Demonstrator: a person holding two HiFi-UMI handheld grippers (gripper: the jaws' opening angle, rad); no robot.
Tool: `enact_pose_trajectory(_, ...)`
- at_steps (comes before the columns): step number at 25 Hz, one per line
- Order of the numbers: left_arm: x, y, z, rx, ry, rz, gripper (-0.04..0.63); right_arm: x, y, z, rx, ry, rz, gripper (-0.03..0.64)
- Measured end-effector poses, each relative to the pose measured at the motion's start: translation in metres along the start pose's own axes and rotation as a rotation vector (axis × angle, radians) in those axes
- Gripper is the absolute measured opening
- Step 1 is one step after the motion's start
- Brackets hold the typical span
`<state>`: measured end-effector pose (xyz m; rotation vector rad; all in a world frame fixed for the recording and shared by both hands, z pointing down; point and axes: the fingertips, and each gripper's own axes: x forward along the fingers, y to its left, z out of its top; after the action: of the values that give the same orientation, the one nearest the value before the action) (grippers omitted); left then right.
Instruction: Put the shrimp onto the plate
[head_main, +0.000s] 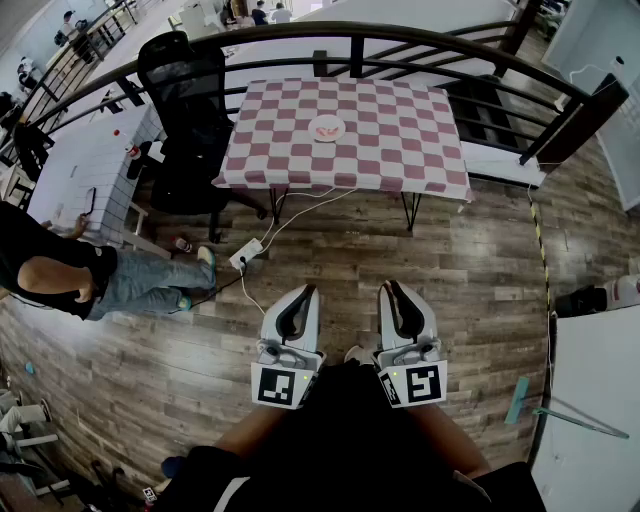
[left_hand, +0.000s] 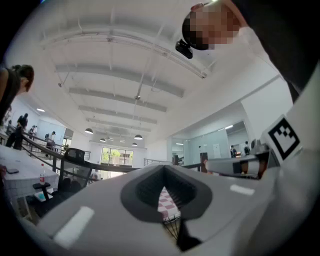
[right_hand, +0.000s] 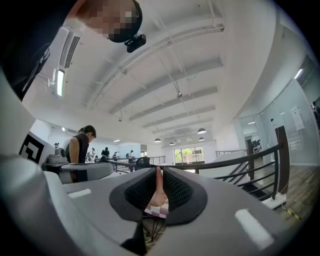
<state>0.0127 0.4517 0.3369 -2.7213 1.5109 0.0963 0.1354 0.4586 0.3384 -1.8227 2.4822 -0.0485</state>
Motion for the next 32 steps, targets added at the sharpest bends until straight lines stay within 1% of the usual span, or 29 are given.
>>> enact_pose_trajectory(2,0.007,-0.006,-0.002,0.015,0.008,0.010,0.008,0.002,-0.006,0.000,0.014,-0.004,0.015,0.041)
enact_pose_trajectory(6,0.012,-0.011,-0.003,0.038,0.002,0.048,0.008,-0.006,-0.021,0.007,0.057,-0.054,0.025,0.041)
enact_pose_trajectory(9,0.013,-0.006,-0.008,0.067,0.013,0.090,0.008,-0.005,-0.027,0.005,0.043,-0.057,0.049,0.043)
enact_pose_trajectory(11,0.017,-0.006,-0.011,0.087,0.020,0.102,0.008,-0.001,-0.031,0.000,0.031,-0.050,0.059,0.042)
enact_pose_trajectory(13,0.023,-0.009,-0.013,0.114,0.026,0.094,0.008,0.004,-0.037,-0.003,0.023,-0.040,0.057,0.043)
enact_pose_trajectory(17,0.039,-0.018,-0.019,0.173,0.050,0.050,0.008,0.015,-0.051,-0.008,0.018,-0.029,0.029,0.043)
enact_pose_trajectory(19,0.051,-0.017,-0.026,0.156,0.061,0.035,0.008,0.024,-0.058,-0.014,0.018,-0.009,0.017,0.043)
enact_pose_trajectory(21,0.066,-0.012,-0.034,0.109,0.070,0.027,0.008,0.036,-0.062,-0.022,0.023,0.006,0.024,0.043)
enact_pose_trajectory(23,0.083,-0.006,-0.040,0.078,0.074,0.009,0.008,0.051,-0.064,-0.026,0.019,0.012,0.039,0.043)
enact_pose_trajectory(27,0.129,0.013,-0.045,0.021,0.051,-0.040,0.008,0.095,-0.078,-0.025,0.011,0.014,0.044,0.043)
enact_pose_trajectory(29,0.147,0.023,-0.048,0.016,0.043,-0.047,0.008,0.120,-0.084,-0.026,0.013,0.023,0.048,0.043)
enact_pose_trajectory(32,0.174,0.045,-0.055,0.009,0.053,-0.044,0.008,0.161,-0.088,-0.026,0.005,0.038,0.054,0.043)
